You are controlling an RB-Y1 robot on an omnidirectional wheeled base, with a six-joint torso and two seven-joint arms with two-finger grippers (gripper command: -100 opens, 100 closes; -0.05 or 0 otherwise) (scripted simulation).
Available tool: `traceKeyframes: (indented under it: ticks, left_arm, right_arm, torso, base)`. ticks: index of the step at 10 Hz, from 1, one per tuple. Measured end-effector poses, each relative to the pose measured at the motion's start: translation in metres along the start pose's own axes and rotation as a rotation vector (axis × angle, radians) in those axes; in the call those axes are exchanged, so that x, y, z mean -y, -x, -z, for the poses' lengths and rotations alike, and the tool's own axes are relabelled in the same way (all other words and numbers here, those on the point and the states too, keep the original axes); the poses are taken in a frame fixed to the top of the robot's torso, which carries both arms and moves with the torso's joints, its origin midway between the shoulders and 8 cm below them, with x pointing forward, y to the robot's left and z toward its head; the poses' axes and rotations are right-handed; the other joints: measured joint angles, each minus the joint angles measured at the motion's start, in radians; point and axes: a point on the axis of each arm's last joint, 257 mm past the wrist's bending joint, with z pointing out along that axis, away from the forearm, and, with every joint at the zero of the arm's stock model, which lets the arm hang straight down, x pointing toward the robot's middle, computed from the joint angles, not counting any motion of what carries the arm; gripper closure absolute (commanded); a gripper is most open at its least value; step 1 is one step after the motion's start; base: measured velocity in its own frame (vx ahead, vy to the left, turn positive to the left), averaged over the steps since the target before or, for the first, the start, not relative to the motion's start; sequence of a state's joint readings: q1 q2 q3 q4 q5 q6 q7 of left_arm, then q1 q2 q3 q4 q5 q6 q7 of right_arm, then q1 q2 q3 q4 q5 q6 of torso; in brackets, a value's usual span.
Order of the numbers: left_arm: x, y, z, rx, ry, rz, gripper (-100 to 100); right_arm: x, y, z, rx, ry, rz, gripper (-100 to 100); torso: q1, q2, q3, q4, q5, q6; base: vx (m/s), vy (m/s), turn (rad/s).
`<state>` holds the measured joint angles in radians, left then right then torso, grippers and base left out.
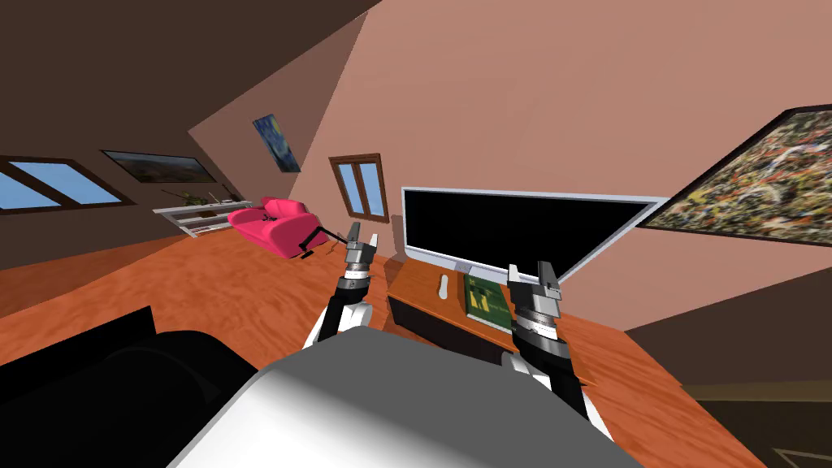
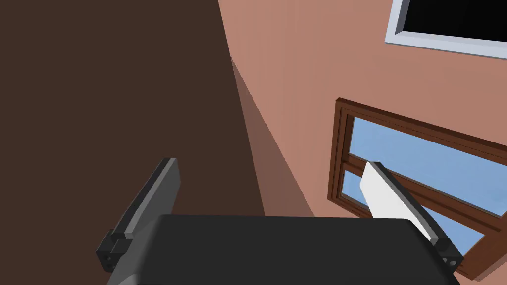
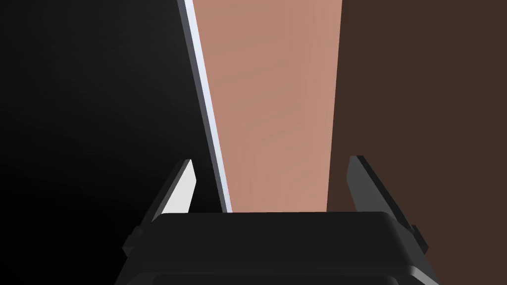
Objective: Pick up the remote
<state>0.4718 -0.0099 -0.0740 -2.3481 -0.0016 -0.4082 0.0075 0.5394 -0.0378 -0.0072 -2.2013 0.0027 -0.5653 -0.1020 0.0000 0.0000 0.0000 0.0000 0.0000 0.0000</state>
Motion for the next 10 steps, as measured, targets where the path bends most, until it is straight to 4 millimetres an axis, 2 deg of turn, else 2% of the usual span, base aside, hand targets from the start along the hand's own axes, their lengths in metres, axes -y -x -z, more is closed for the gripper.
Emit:
traceKeyframes:
  ticks: [5,7,8,10]
  left_arm:
    - [0.0,0.0,0.0,0.0,0.0,0.0,0]
    - [0.0,0.0,0.0,0.0,0.0,0.0,0]
    - [0.0,0.0,0.0,0.0,0.0,0.0,0]
    - [0.0,0.0,0.0,0.0,0.0,0.0,0]
  right_arm:
    - [0.044,0.03,0.01,0.025,-0.131,-0.038,-100]
    - [0.058,0.046,0.014,0.042,-0.174,-0.054,-100]
    - [0.072,0.062,0.018,0.06,-0.208,-0.06,-100]
    - [0.088,0.075,0.023,0.089,-0.251,-0.086,-100]
  torso:
    - [0.001,0.0,0.0,0.0,0.0,0.0]
    - [0.001,0.0,0.0,0.0,0.0,0.0]
    - [0.001,-0.001,0.0,0.0,0.0,-0.001]
    - [0.001,-0.001,-0.001,0.0,0.0,0.0]
  base:
    - [-0.009,0.016,0.135]
    - [0.005,0.024,0.216]
    - [0.009,0.014,0.066]
    - [0.003,0.017,0.097]
